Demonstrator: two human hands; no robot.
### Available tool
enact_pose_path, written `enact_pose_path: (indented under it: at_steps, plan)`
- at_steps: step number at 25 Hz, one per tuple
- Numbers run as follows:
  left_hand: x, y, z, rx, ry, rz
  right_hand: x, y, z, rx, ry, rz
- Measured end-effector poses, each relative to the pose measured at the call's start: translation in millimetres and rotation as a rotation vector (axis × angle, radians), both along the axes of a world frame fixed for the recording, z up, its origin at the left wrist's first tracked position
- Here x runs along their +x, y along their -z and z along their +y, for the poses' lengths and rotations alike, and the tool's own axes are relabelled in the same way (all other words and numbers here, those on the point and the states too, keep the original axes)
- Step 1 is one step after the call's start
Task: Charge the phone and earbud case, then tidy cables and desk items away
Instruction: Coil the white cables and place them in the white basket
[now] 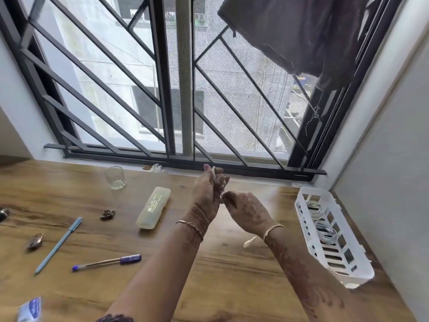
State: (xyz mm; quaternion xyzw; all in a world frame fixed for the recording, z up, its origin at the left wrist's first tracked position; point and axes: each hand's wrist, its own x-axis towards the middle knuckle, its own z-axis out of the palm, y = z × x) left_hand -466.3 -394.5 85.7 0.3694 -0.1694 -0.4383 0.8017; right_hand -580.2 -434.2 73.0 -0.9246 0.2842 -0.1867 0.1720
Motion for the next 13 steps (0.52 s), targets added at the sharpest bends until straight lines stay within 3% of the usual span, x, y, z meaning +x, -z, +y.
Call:
enact_pose_path:
  at_steps: [5, 8, 13]
  plan:
    - [7.9, 20.9, -2.6, 0.278, -0.067, -0.646, -4.0, -7.9, 1.0, -0.148, -0.065, 0.088]
    - [11.5, 35.7, -0.1, 0.407, -0.053, -0.959, -4.6, -8.7, 0.1, -0.117, -0.1, 0.074]
    - [10.8, 34.4, 12.8, 0.377, 0.14, -1.007, -8.0, -22.6, -7.6, -0.029, -0.16, 0.035]
